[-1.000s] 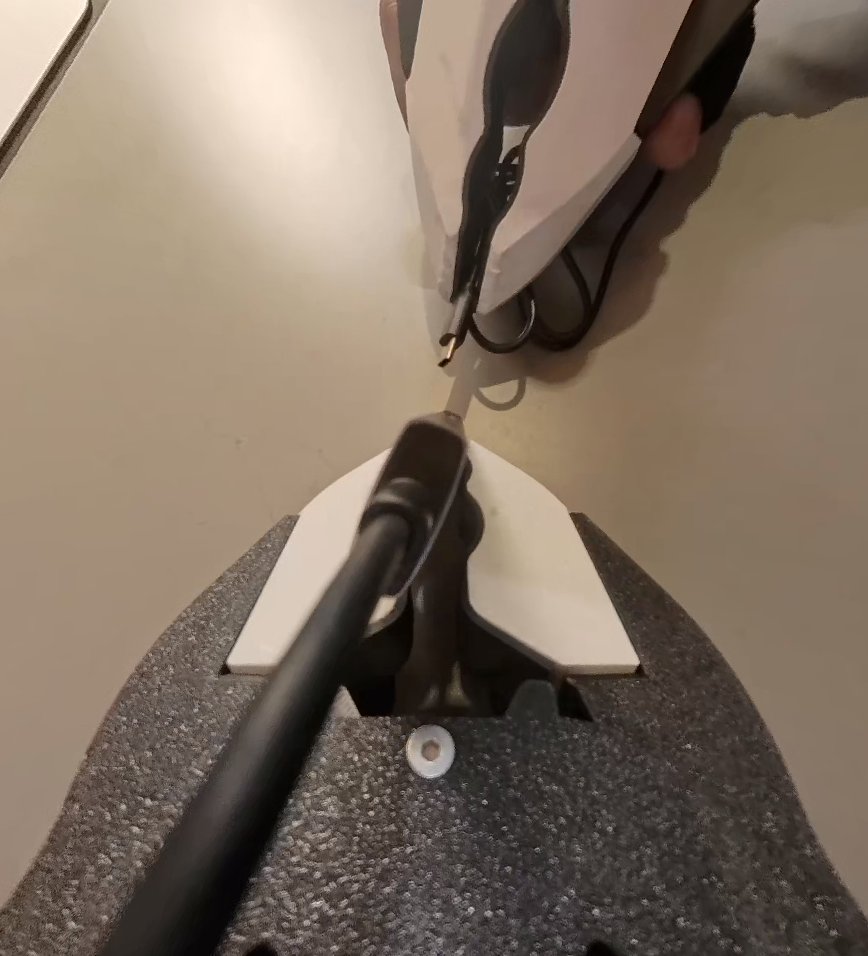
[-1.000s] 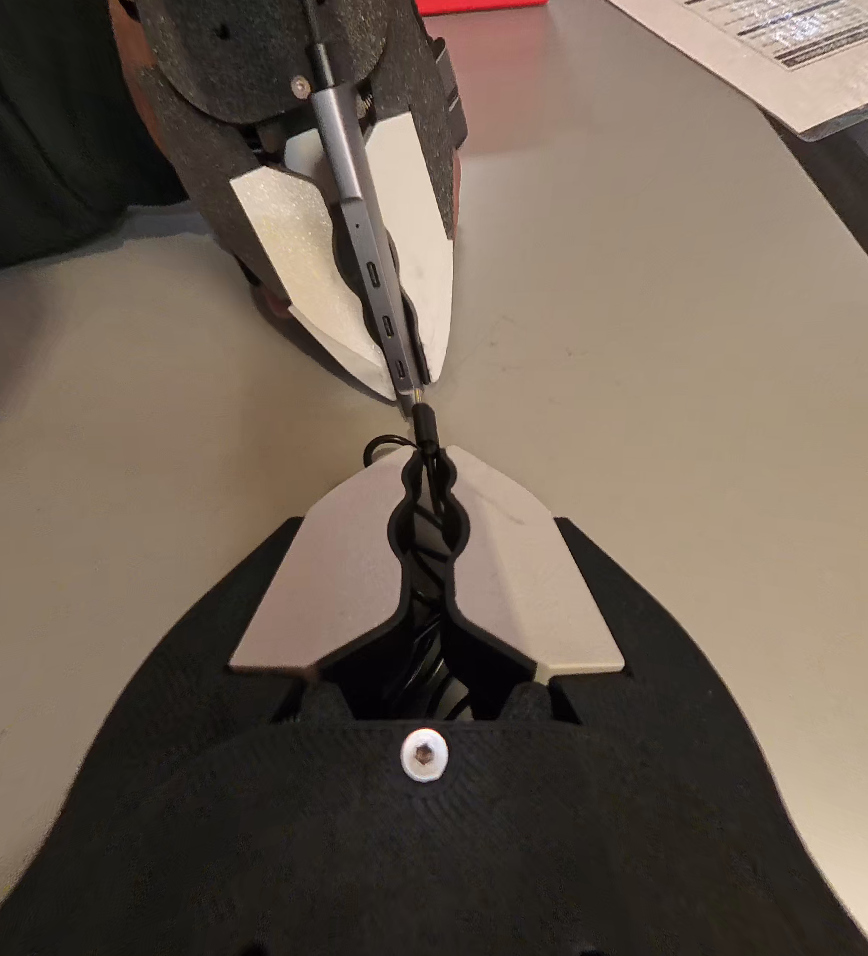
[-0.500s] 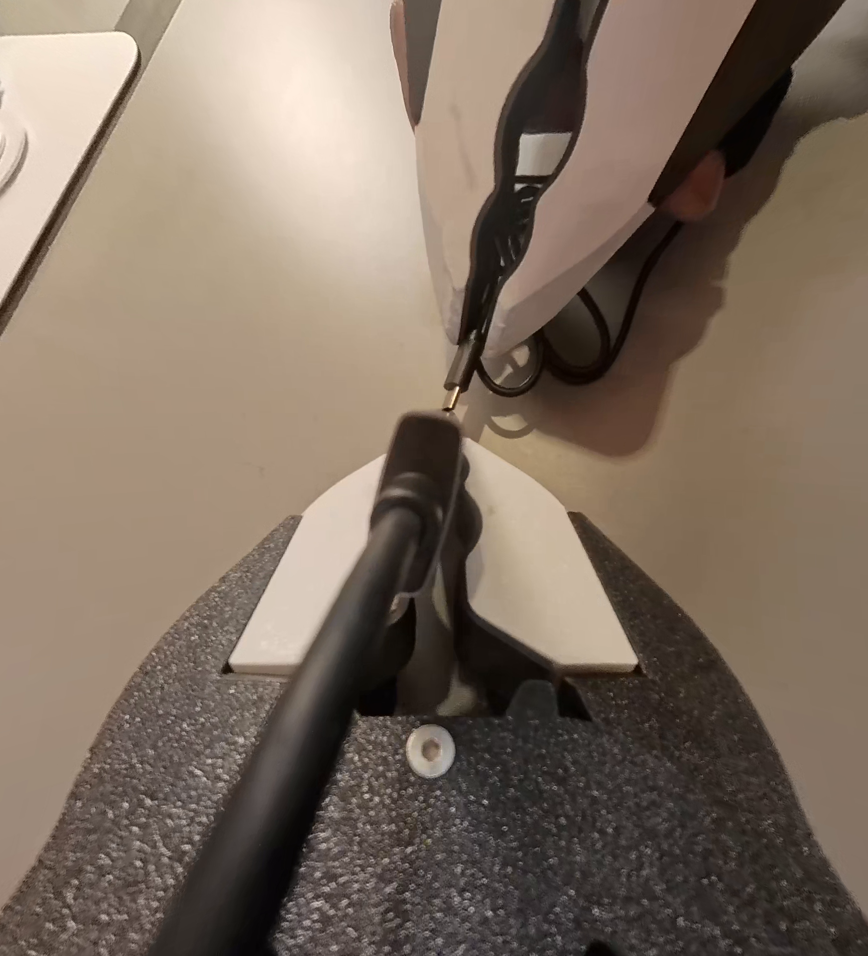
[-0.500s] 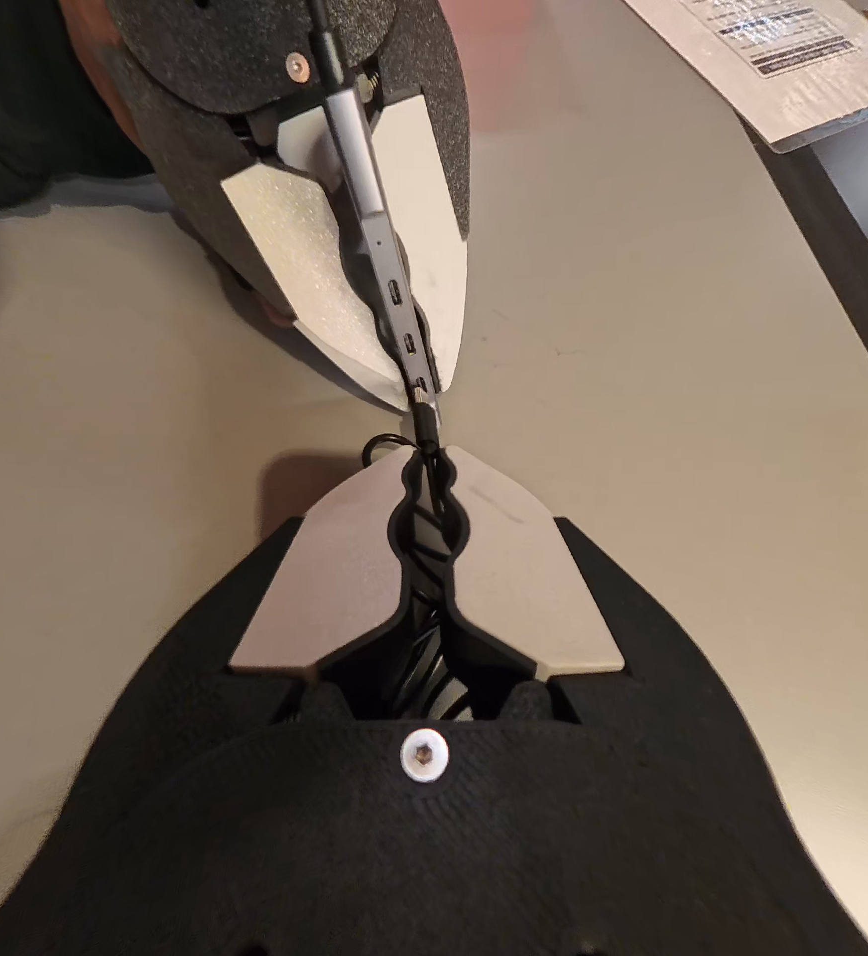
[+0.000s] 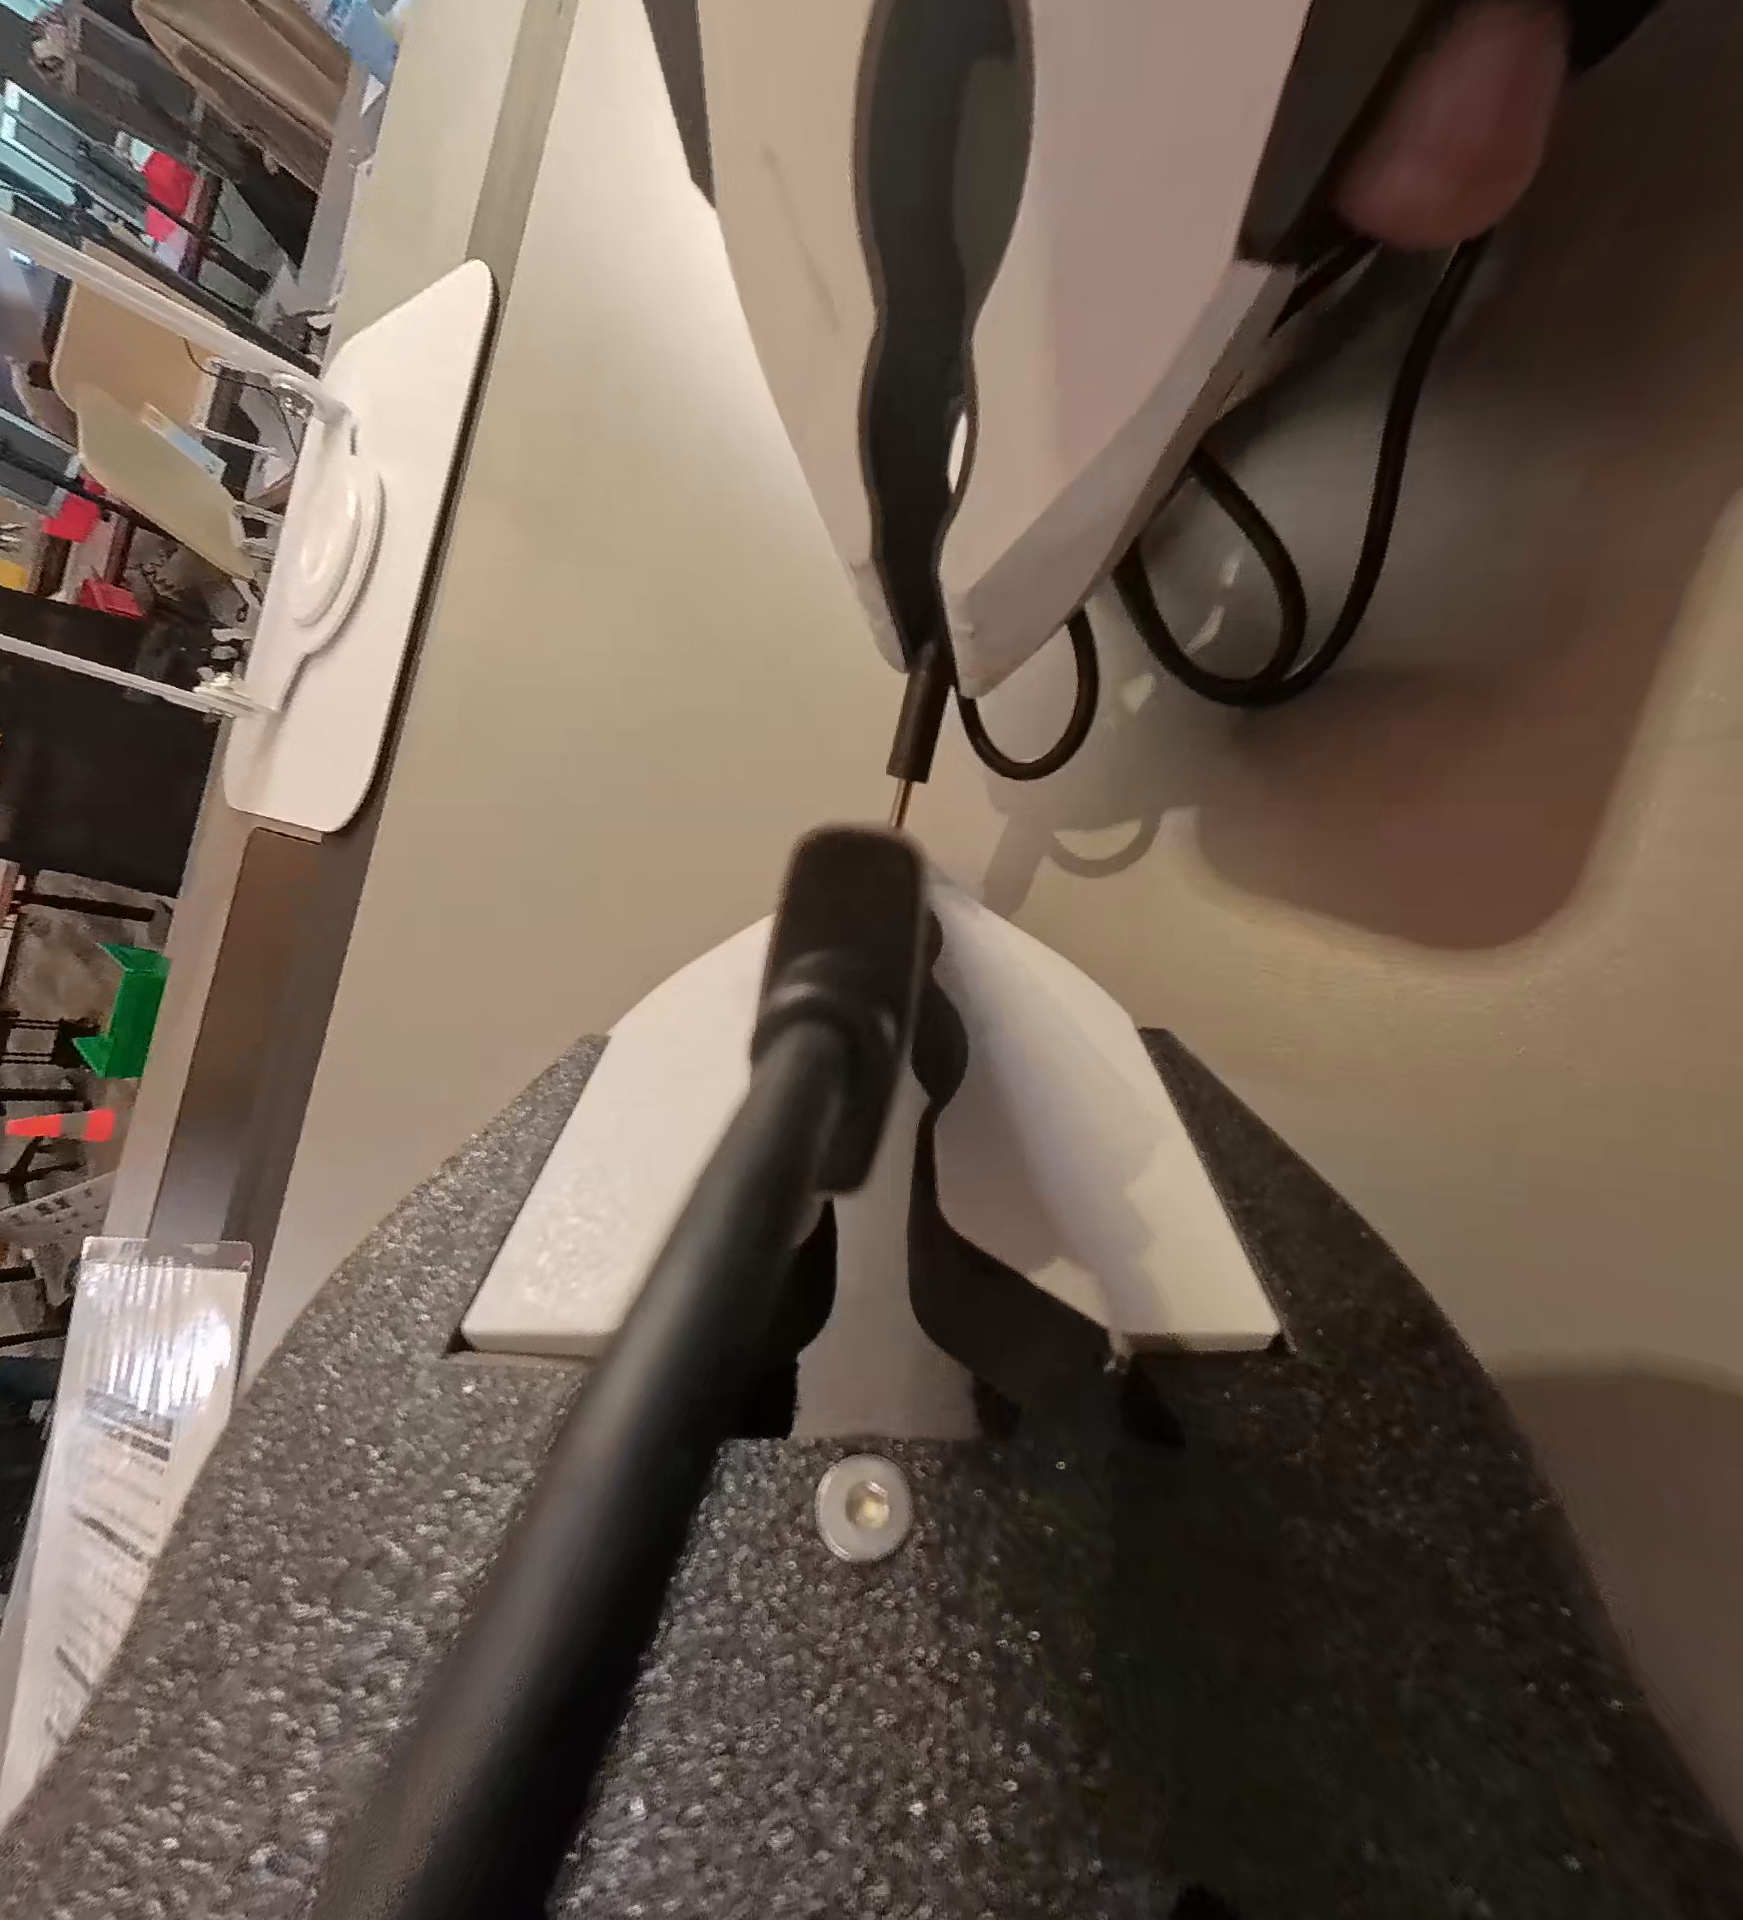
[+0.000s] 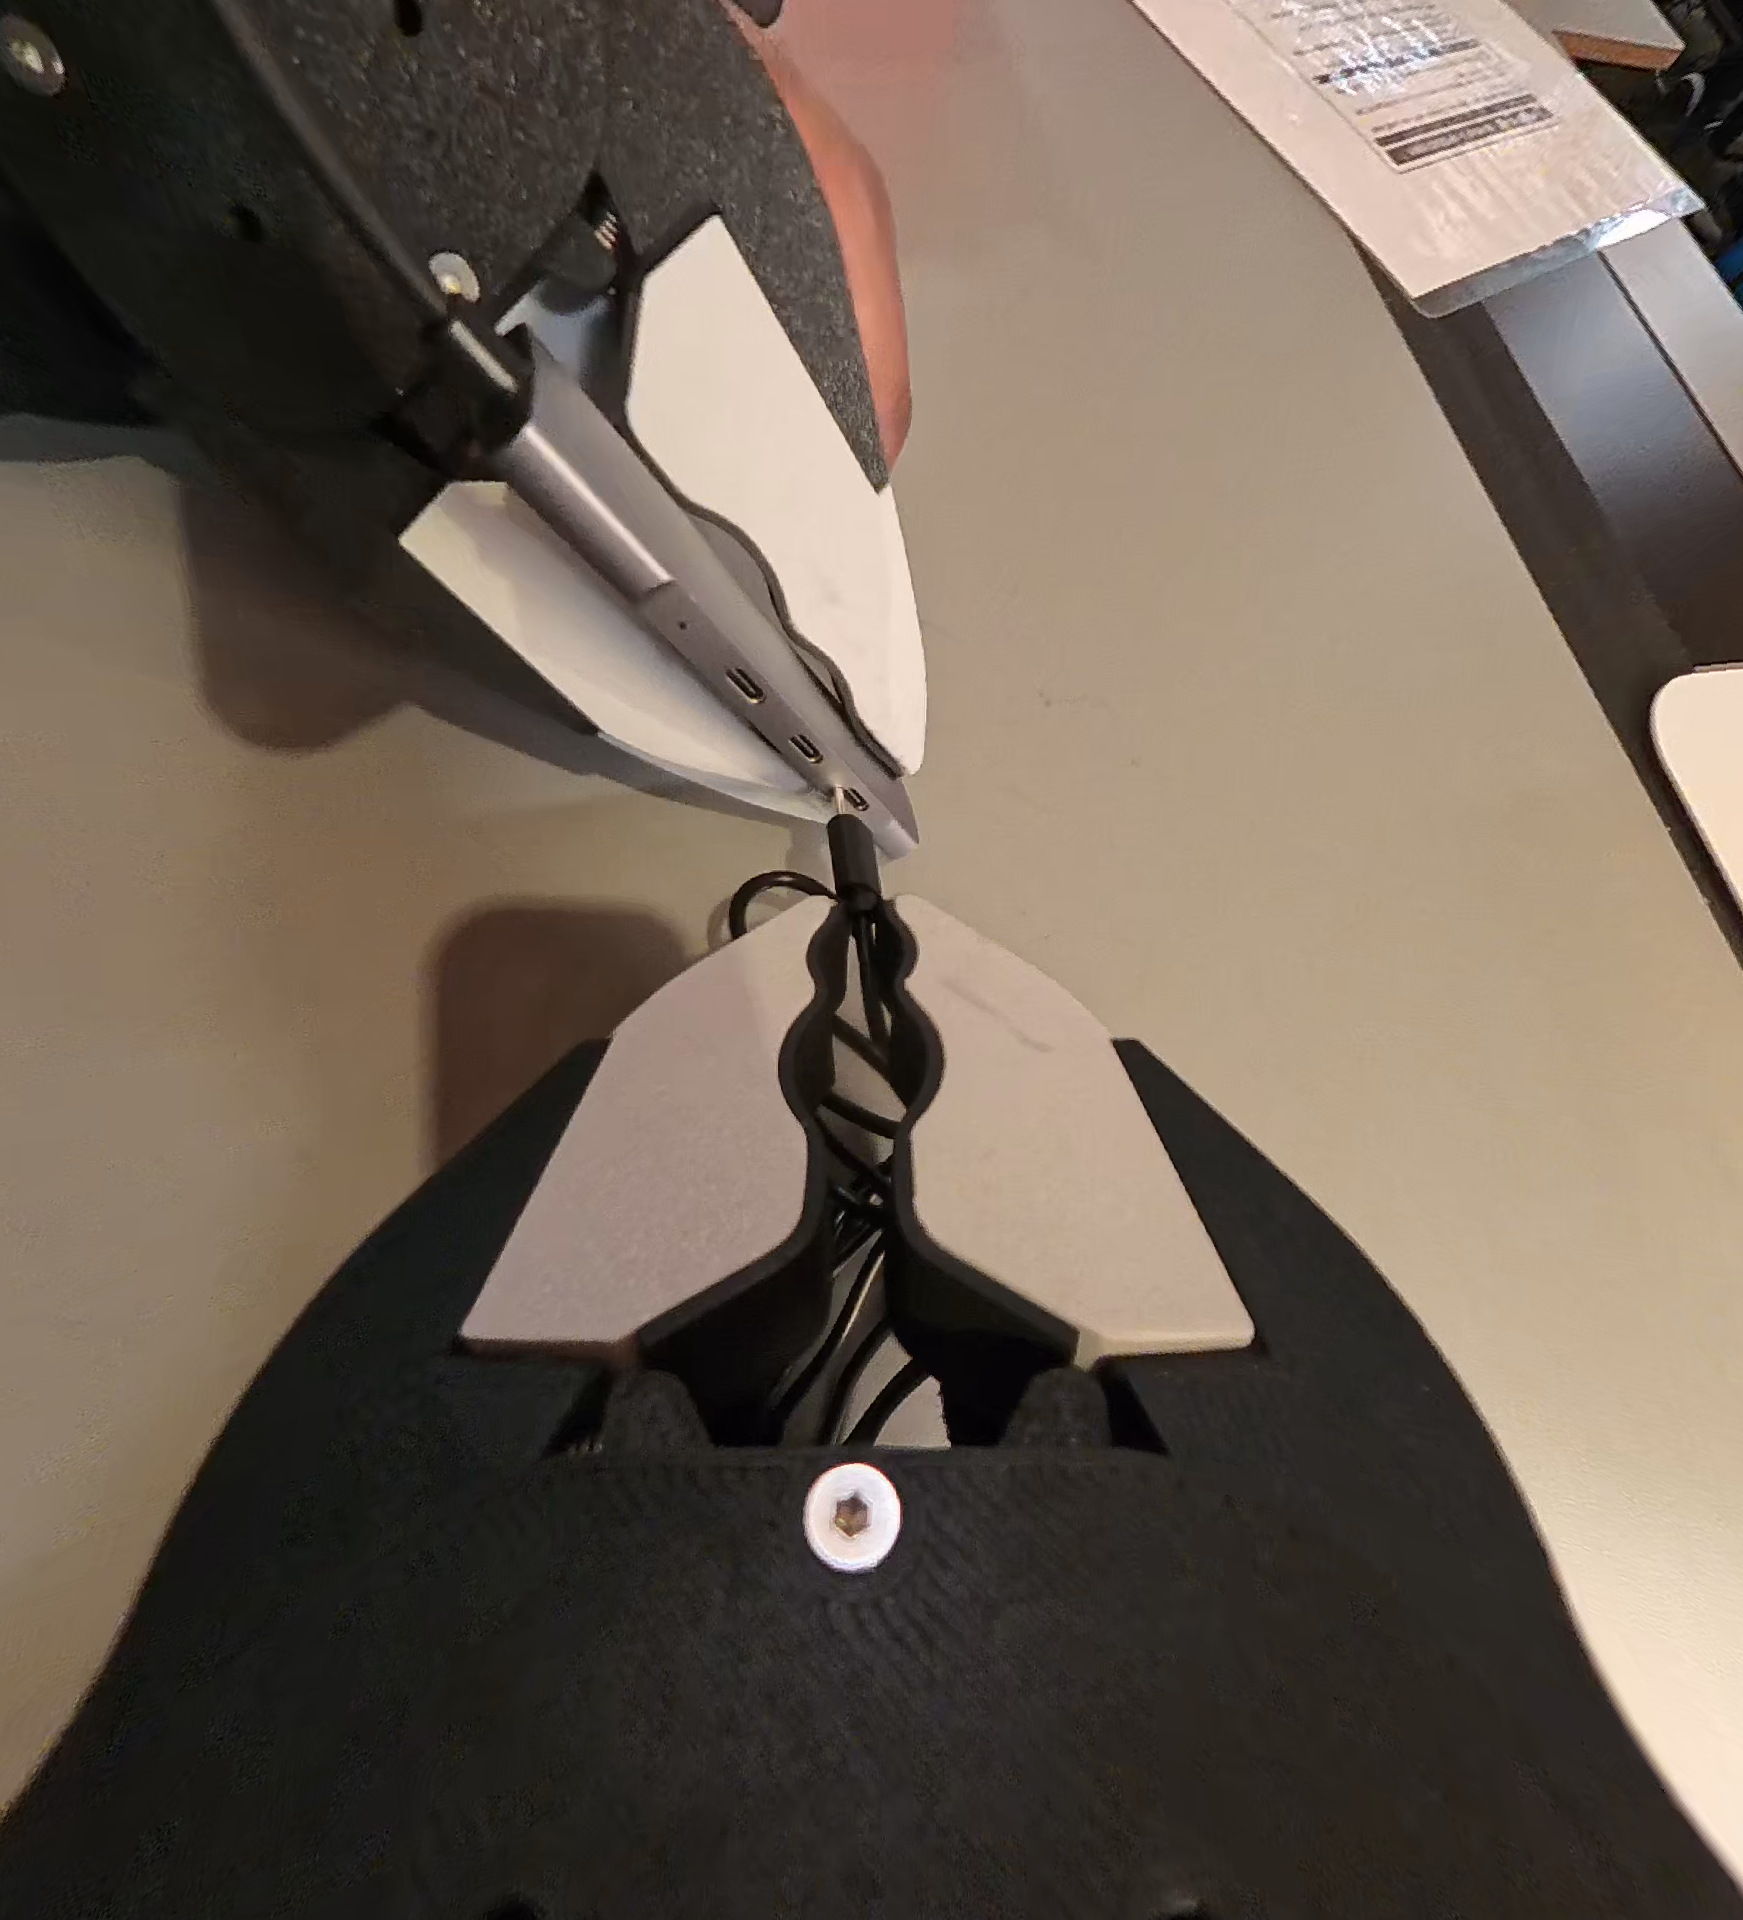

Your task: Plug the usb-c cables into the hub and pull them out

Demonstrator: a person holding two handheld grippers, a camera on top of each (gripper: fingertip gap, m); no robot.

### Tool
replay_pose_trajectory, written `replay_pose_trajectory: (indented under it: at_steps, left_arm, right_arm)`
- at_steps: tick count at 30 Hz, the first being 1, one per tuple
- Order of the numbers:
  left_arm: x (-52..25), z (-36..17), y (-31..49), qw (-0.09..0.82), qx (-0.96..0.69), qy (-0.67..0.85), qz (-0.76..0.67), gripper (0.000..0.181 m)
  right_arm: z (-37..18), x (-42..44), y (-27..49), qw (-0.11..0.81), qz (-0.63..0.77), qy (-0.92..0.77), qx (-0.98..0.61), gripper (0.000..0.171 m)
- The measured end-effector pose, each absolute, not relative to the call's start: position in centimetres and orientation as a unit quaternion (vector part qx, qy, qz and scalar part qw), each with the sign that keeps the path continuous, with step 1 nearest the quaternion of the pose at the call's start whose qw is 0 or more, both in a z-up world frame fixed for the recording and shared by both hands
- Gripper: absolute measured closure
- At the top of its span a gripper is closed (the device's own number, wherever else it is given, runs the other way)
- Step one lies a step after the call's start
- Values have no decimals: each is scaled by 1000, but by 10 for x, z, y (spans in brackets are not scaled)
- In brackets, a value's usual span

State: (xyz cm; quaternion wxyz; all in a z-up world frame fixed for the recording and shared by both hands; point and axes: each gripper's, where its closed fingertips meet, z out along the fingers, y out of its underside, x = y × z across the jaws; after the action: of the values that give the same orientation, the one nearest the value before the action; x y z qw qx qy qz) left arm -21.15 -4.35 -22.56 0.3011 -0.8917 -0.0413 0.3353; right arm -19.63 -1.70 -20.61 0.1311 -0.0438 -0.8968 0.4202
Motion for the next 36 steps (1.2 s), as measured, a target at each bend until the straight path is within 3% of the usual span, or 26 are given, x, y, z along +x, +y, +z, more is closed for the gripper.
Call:
replay_pose_trajectory:
  at_steps: [13,20,36]
  left_arm:
    - [-214,-225,-43,277,-889,-29,362,168]
    - [-212,-219,-37,316,-878,-30,358,168]
    - [-214,-226,-36,266,-887,-17,376,172]
  right_arm:
    - [-208,-199,-17,159,412,-896,-40,167]
    - [-201,-200,-17,153,447,-881,-35,167]
    - [-207,-202,-16,184,421,-888,-17,167]
